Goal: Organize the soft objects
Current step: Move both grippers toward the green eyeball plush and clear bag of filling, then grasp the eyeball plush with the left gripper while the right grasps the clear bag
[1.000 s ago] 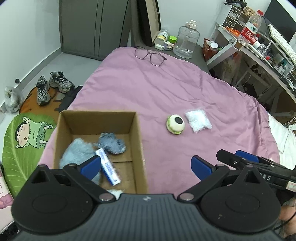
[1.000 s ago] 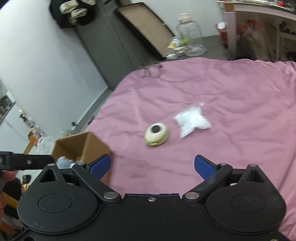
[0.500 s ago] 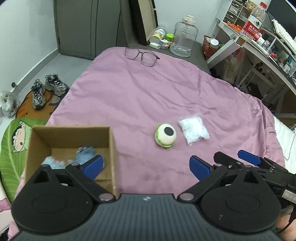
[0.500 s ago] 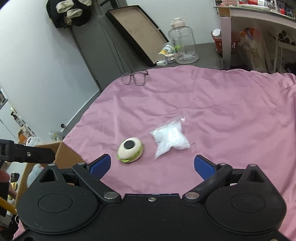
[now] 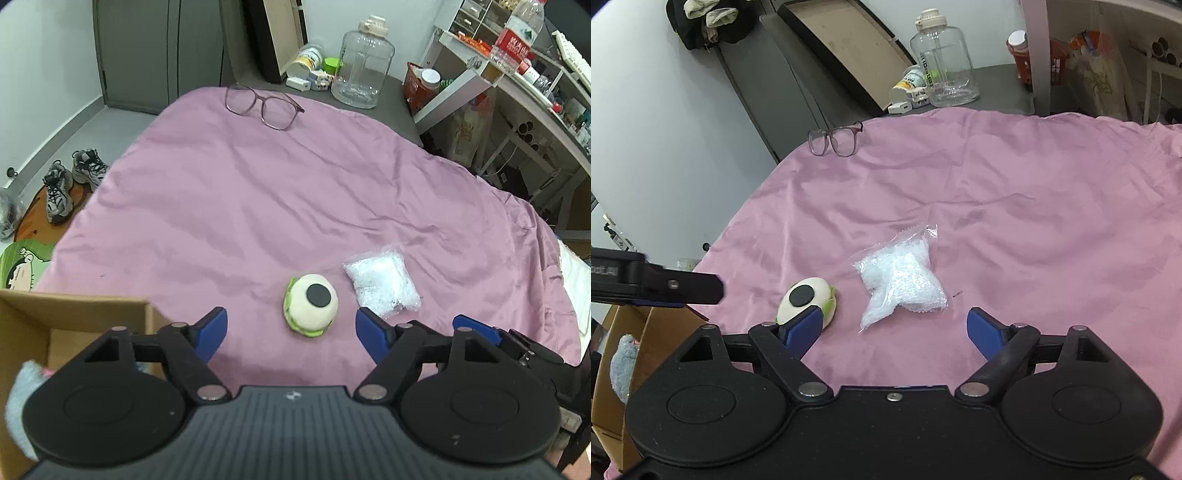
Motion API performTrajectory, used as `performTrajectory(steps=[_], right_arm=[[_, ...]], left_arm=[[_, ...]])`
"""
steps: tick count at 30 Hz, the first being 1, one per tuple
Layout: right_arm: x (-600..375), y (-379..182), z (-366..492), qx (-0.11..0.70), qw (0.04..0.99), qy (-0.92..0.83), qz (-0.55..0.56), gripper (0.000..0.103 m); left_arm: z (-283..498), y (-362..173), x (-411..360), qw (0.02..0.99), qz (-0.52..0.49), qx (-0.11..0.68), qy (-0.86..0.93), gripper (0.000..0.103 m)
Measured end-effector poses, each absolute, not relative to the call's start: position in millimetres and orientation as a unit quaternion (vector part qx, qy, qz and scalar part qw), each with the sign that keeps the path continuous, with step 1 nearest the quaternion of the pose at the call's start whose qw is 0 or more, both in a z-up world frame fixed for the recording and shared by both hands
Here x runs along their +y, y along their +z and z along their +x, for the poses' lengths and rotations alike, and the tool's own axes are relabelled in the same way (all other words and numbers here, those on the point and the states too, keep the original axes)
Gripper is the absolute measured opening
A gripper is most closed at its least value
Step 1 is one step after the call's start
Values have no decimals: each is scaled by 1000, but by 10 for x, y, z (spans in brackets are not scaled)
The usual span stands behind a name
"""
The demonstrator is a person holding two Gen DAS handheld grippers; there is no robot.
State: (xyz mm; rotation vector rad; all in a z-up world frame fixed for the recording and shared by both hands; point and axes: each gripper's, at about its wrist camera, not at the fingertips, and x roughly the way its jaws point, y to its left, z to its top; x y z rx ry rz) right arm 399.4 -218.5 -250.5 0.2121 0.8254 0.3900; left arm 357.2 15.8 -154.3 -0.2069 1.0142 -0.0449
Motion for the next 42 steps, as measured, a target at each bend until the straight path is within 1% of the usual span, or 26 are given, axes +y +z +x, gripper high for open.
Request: performTrajectory(steps=[11, 18, 19, 20, 21, 22, 23, 26, 28, 30, 31, 32, 37, 38, 42], right_arm=[[-2272, -2785, 4241, 422, 877, 186, 132, 67], [-2331, -2862, 4281, 421, 874, 195, 142, 63], [-2340, -2868, 4286, 421, 874, 195, 146, 62], [-2344, -2872, 4292, 420, 874, 195, 149, 62], [-2344, -2876, 4295, 418, 874, 195, 151, 62], [-2336, -2884, 4302, 417, 875, 196, 150, 62], [-2327, -2892, 4309, 416, 875, 197, 149, 62], [-2309, -2903, 4333, 412, 876, 198, 152, 62], [-2294, -2909, 4349, 411, 876, 197, 157, 60], [-2279, -2908, 4350, 409, 878, 193, 155, 47], [-2271, -2908, 4349, 410, 878, 194, 153, 43], [-2272, -2907, 4347, 411, 877, 194, 154, 35], [-2296, -2831, 4279, 417, 875, 192, 153, 29], [-2296, -2810, 4242, 417, 876, 192, 150, 21], [-2314, -2716, 4097, 417, 876, 193, 149, 18]], left_arm=[[3923, -1950, -68, 859, -80, 505, -24, 74], [4085, -2241, -200, 849, -62, 524, -17, 74], [4097, -2275, -206, 849, -61, 525, -16, 73], [4107, -2308, -204, 847, -60, 528, -14, 68], [4121, -2347, -193, 844, -62, 532, -11, 60], [4132, -2376, -182, 842, -65, 536, -10, 55], [4134, -2390, -170, 841, -68, 537, -10, 46], [4118, -2354, -152, 843, -72, 532, -17, 41], [4086, -2304, -126, 845, -75, 530, -21, 41], [4048, -2243, -83, 846, -80, 526, -22, 41], [4030, -2207, -67, 848, -81, 524, -22, 41], [4011, -2168, -48, 849, -82, 521, -22, 41], [3877, -1969, -17, 856, -85, 510, -29, 41], [3840, -1919, -10, 858, -85, 506, -30, 41], [3734, -1738, 67, 862, -97, 496, -32, 41]])
